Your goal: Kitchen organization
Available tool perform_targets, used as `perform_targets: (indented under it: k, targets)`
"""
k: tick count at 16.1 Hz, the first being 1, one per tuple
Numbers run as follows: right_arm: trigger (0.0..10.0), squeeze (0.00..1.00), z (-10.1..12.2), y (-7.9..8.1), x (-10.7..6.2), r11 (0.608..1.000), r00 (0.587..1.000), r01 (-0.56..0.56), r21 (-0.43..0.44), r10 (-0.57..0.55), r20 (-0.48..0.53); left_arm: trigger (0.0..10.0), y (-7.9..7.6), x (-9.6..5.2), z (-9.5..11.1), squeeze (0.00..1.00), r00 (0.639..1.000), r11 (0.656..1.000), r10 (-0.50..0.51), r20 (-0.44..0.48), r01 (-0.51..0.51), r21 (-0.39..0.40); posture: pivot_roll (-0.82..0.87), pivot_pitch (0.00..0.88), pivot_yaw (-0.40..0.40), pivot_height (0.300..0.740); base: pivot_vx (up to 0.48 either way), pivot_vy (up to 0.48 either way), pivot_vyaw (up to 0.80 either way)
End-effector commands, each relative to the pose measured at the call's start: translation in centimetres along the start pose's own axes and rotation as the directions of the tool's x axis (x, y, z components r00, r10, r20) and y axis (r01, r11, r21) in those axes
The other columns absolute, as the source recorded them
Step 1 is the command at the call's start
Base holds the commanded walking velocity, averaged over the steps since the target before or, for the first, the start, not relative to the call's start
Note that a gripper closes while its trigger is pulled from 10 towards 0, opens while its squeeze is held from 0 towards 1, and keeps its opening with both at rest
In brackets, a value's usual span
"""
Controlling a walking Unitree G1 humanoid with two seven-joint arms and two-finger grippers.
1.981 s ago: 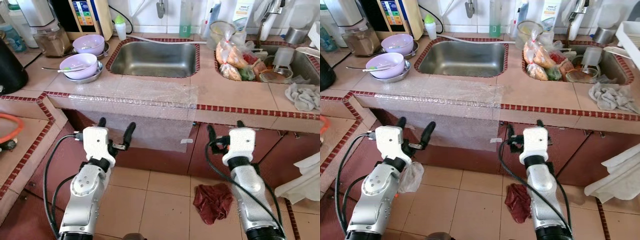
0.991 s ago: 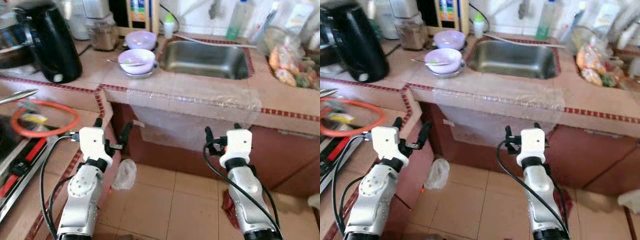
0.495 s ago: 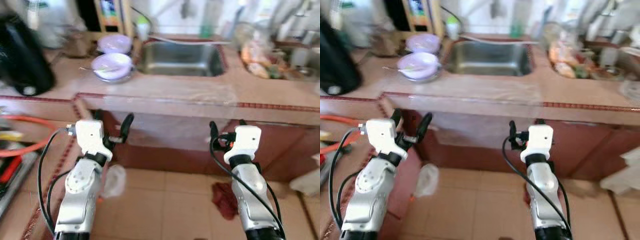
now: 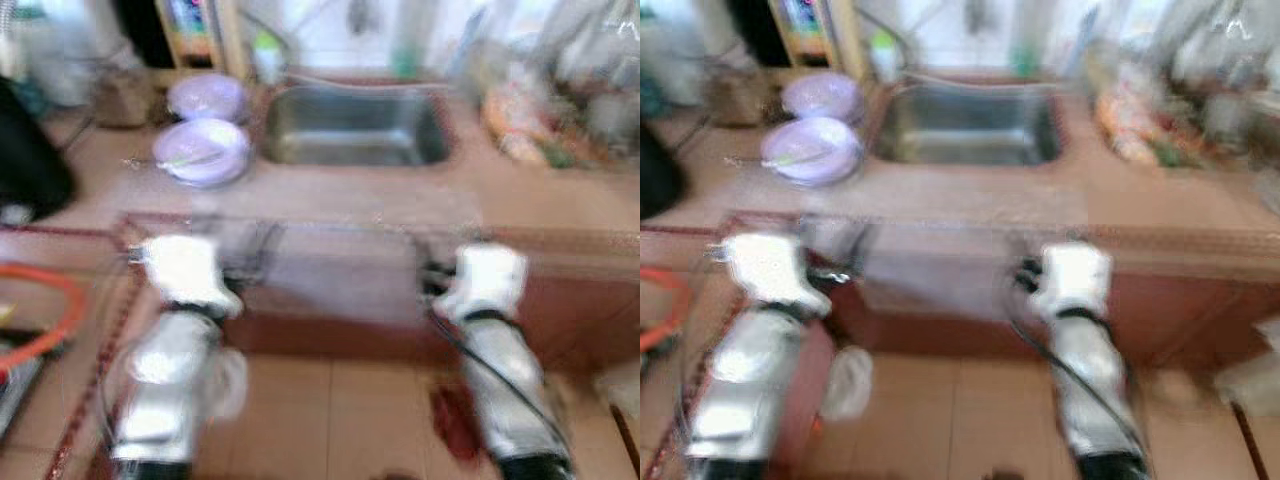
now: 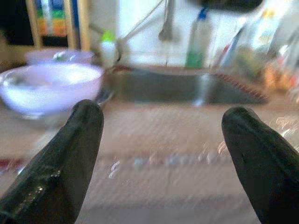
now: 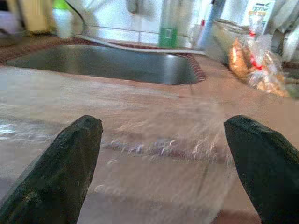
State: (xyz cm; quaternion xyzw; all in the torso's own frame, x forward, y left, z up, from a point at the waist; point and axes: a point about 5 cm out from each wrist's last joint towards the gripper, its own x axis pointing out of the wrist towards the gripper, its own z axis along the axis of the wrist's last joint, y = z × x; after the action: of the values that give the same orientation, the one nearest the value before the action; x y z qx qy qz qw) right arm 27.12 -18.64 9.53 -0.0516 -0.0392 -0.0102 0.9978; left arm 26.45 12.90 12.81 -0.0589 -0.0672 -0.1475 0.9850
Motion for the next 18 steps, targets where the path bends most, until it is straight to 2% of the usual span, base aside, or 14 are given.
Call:
perform_targets:
  k: [1, 4, 8, 10, 12, 14, 15, 17, 18]
  targets:
    - [10.0, 0.0, 1.7, 2.0, 0.8, 0.998, 0.995, -0.062, 0.019, 0.06, 0.074, 10.0, 1.7, -0.6, 0.7, 0.0, 0.999, 0.998, 0.049, 0.013, -0.05, 0.041, 0.02, 0.0, 0.043, 0.74, 0.412, 0.0, 0.0]
    - [10.0, 0.0, 1.5, 2.0, 0.6, 0.997, 0.995, -0.071, -0.002, 0.071, 0.074, 10.0, 1.4, -0.7, 0.2, 0.0, 0.999, 0.998, 0.043, -0.001, -0.043, 0.036, 0.01, 0.0, 0.035, 0.74, 0.375, 0.0, 0.0]
    - [10.0, 0.0, 1.0, 1.8, -0.2, 0.997, 0.996, -0.073, -0.012, 0.074, 0.049, 10.0, 0.7, -1.2, 0.0, 0.0, 0.999, 0.996, 0.043, -0.011, -0.043, 0.073, 0.02, 0.0, 0.022, 0.74, 0.0, 0.0, 0.0]
    - [10.0, 0.0, 0.8, 1.7, -0.4, 0.997, 0.996, -0.07, -0.032, 0.072, 0.047, 10.0, 0.5, -1.0, 0.2, 0.0, 0.999, 0.995, 0.042, 0.011, -0.043, 0.091, 0.01, 0.0, 0.018, 0.74, 0.0, 0.0, 0.0]
    - [10.0, 0.0, 1.2, 1.8, 0.0, 0.997, 0.996, -0.069, -0.034, 0.071, 0.06, 10.0, 0.2, -0.7, 0.2, 0.0, 0.998, 0.995, 0.058, 0.019, -0.06, 0.076, -0.01, 0.0, 0.014, 0.74, 0.0, 0.0, 0.0]
    - [10.0, 0.0, 1.6, 2.7, 0.4, 0.995, 0.992, -0.099, -0.033, 0.101, 0.072, 10.0, -0.4, -0.5, 0.7, 0.0, 0.998, 0.998, 0.039, 0.039, -0.041, 0.054, -0.03, 0.0, 0.019, 0.74, 0.0, 0.0, 0.0]
    - [10.0, 0.0, 1.8, 3.5, 0.8, 0.994, 0.99, -0.107, -0.029, 0.109, 0.086, 10.0, -0.5, -0.4, 0.3, 0.0, 1.0, 0.998, 0.008, 0.023, -0.009, 0.067, -0.03, 0.0, 0.023, 0.74, 0.0, -0.379, 0.0]
    - [10.0, 0.0, 1.9, 3.8, 1.4, 0.993, 0.989, -0.114, -0.026, 0.116, 0.095, 10.0, 0.0, -0.3, 0.6, 0.0, 0.999, 0.996, 0.009, 0.033, -0.012, 0.083, 0.01, 0.0, 0.003, 0.74, 0.0, -0.471, 0.0]
    - [10.0, 0.0, 1.2, 4.1, 1.8, 0.991, 0.988, -0.134, -0.025, 0.135, 0.073, 10.0, 0.4, -0.2, 0.6, 0.0, 0.999, 0.993, 0.018, 0.043, -0.023, 0.115, 0.03, 0.0, -0.013, 0.74, 0.0, -0.472, 0.0]
